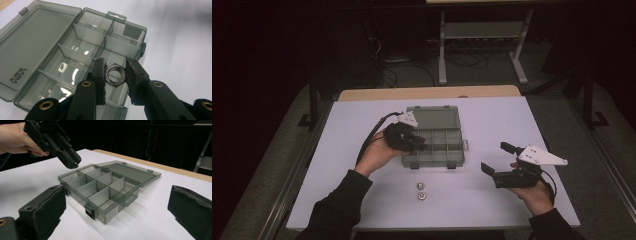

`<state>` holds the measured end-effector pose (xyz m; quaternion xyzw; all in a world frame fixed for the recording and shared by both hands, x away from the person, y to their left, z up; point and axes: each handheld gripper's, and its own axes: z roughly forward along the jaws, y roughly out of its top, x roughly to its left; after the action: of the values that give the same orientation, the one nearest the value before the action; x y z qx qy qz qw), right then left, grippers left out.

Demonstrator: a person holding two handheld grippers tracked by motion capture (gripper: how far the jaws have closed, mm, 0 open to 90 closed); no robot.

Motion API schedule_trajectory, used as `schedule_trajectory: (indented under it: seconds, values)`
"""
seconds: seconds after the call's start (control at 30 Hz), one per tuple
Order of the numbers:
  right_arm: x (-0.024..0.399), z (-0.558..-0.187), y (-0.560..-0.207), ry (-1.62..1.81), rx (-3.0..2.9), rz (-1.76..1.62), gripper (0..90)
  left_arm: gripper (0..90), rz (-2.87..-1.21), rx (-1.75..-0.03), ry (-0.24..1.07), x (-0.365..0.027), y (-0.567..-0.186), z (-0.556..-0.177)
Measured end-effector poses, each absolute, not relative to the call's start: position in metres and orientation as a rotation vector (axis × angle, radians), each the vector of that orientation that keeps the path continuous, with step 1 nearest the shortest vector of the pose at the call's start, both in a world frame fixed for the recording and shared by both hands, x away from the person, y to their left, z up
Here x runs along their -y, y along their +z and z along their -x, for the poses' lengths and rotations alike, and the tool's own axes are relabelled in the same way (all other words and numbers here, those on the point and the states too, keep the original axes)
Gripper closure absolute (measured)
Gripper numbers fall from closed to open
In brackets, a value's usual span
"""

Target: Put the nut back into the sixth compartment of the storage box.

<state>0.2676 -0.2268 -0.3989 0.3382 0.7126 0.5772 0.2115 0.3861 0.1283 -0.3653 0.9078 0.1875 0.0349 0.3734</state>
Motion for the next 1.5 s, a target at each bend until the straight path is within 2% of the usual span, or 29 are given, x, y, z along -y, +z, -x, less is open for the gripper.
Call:
schedule_trajectory:
  seconds: [0.97, 1.3, 1.5]
  values:
    - [0.228, -0.267, -0.399, 1.608, -1.976, -0.943, 1.0, 70.6, -2.399, -0.511, 0.049, -0.114, -0.403, -0.395]
    - [0.228, -0.267, -0.399, 1.608, -1.975, -0.942, 1.0, 69.4, -2.413, -0.495, 0.034, -0.115, -0.404, -0.395]
    - [0.228, -0.267, -0.399, 1.611, -1.974, -0.946, 1.0, 44.0, -2.385, -0.478, 0.077, -0.116, -0.398, -0.394]
